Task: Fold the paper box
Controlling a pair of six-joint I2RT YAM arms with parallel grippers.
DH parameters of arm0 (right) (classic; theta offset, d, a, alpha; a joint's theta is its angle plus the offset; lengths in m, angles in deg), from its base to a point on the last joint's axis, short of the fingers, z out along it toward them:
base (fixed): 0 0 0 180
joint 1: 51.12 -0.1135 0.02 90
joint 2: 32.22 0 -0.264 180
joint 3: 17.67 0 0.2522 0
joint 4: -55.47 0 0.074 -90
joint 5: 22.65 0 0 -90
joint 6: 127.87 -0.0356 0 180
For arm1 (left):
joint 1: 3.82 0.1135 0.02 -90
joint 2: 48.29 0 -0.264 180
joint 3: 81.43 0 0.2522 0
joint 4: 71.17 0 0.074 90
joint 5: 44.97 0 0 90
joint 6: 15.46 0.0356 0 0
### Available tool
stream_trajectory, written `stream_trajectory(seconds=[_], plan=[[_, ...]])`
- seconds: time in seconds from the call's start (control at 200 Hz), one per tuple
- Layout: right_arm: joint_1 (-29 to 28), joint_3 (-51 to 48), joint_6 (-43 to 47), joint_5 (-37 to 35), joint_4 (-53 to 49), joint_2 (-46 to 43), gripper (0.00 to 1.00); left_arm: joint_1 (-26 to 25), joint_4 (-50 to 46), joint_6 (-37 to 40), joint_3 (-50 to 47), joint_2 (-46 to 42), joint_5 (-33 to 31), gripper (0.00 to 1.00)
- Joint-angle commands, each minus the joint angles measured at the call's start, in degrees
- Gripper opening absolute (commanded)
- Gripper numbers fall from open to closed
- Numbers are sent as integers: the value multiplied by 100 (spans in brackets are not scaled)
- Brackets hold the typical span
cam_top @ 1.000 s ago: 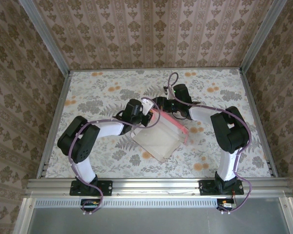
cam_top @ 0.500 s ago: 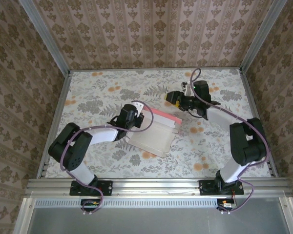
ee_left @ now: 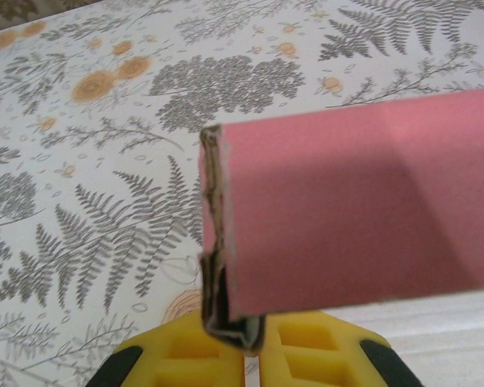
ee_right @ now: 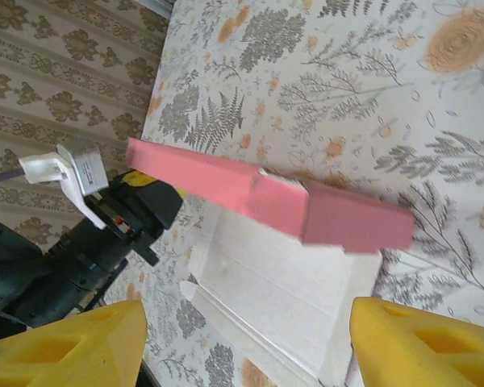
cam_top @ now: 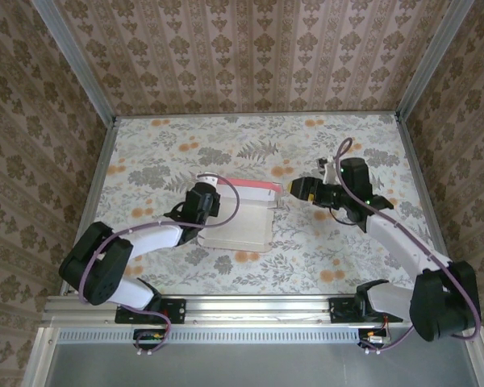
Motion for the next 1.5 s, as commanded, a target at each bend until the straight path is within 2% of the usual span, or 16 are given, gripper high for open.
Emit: stream_trajectory(seconds=[0.0,0.21,0.4,0.635,0.76,0.84,0.955,0.975,1.24,1.495], plan=[[-82,-349,-62,-358,-285,-299,68,-47,-360,-350,-134,-228,-343,12],[-436,-437,-123,-939,-560,-605,63,-44,-386,-720,-382,-368,-262,26],[-793,-475,-221,-1476,-680,-735,58,-74,-791,-797,-486,-1011,-81,29],[-1618,-743,-571,-2086,-113,-645,57,-169,-2219,-1353,-394,-2337,962,37],[-1991,-925,-909,-2331,452,-375,58,-192,-2420,-1799,-460,-2625,1867,45],[-2151,-1029,-1142,-2407,918,-146,62,-330,-2336,-2107,-496,-2543,2177,57],[-2266,-1117,-1424,-2485,1627,264,67,-687,-1717,-2486,-732,-2322,2185,95],[-2266,-1125,-1467,-2487,1778,338,69,-742,-1607,-2553,-772,-2278,2176,99],[-2271,-901,-1703,-2244,2682,1276,87,-1347,-447,-2980,-1097,-1693,1919,100],[-2279,-483,-1714,-2299,3087,2001,87,-1510,-468,-3023,-838,-995,1819,100]])
